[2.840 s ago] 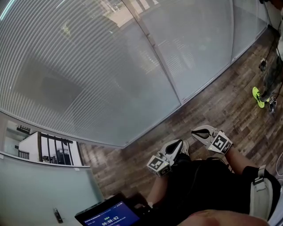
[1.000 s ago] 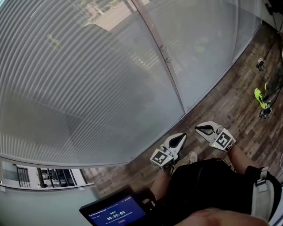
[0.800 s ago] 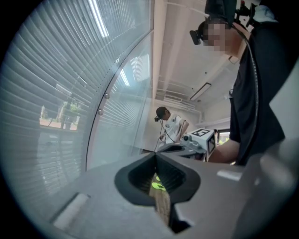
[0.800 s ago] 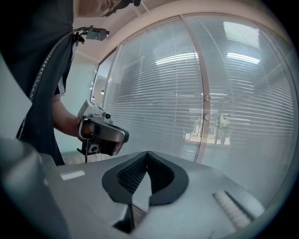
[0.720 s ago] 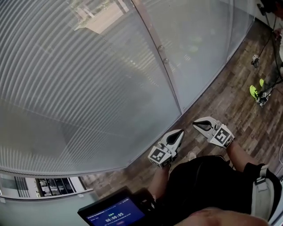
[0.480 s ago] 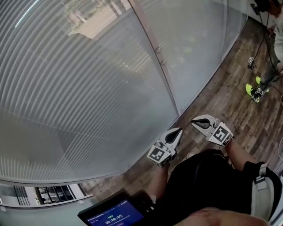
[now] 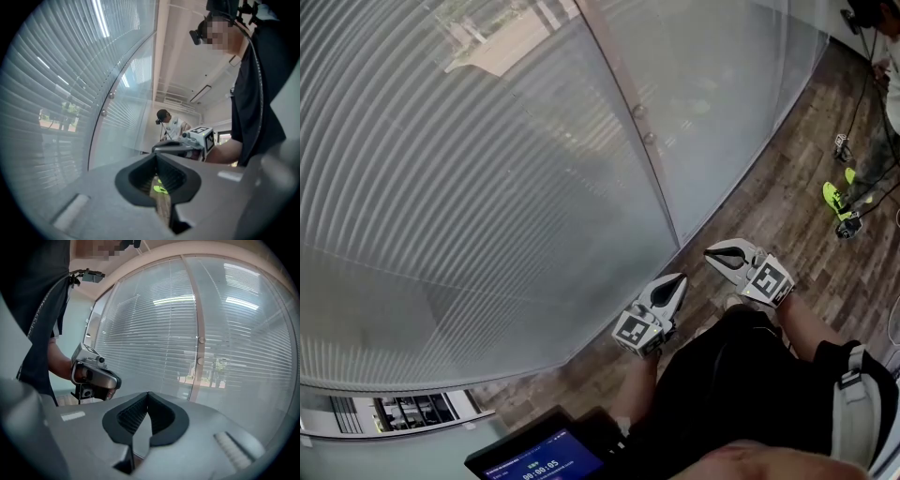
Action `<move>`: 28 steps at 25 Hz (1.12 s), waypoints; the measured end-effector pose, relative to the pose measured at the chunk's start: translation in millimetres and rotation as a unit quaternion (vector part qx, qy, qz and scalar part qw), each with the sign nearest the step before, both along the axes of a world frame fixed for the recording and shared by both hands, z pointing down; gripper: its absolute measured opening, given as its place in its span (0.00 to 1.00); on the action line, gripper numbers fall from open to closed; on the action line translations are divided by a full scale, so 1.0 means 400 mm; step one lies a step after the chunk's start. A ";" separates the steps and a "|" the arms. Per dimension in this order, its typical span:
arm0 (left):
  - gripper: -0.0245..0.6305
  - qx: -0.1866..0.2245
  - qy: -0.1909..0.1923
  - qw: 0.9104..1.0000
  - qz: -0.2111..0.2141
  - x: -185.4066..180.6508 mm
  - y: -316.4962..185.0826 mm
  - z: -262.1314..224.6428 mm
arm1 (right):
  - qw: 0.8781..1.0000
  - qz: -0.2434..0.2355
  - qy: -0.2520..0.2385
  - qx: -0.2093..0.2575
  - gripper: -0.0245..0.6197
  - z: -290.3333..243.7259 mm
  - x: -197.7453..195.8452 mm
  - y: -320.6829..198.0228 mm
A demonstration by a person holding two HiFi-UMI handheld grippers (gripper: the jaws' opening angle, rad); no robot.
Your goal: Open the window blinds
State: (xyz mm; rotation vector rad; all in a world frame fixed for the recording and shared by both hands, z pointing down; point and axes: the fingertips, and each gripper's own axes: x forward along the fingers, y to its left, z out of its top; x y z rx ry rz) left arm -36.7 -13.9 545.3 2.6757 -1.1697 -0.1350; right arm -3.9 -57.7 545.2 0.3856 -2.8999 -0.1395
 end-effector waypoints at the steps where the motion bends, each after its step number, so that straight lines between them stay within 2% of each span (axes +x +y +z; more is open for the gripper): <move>1: 0.04 0.004 0.003 1.000 -0.007 -0.003 -0.011 0.008 | 1.000 -0.005 0.000 0.001 0.05 0.001 -0.003 -0.010; 11: 0.04 -0.004 -0.009 0.998 -0.059 0.010 -0.170 -0.049 | 0.998 -0.066 0.006 -0.005 0.05 -0.006 -0.004 -0.177; 18: 0.04 0.009 -0.014 0.994 -0.112 0.018 -0.260 -0.092 | 0.994 -0.102 -0.002 0.023 0.05 -0.031 -0.013 -0.314; 22: 0.04 0.025 -0.023 0.990 -0.134 0.009 -0.289 -0.057 | 0.991 -0.127 -0.006 0.044 0.05 -0.058 -0.036 -0.353; 25: 0.04 0.012 -0.024 0.989 -0.146 0.008 -0.304 -0.067 | 0.989 -0.134 -0.006 0.062 0.05 -0.079 -0.050 -0.377; 28: 0.04 0.021 -0.022 0.987 -0.159 -0.005 -0.321 -0.068 | 0.988 -0.140 -0.002 0.069 0.05 -0.090 -0.057 -0.396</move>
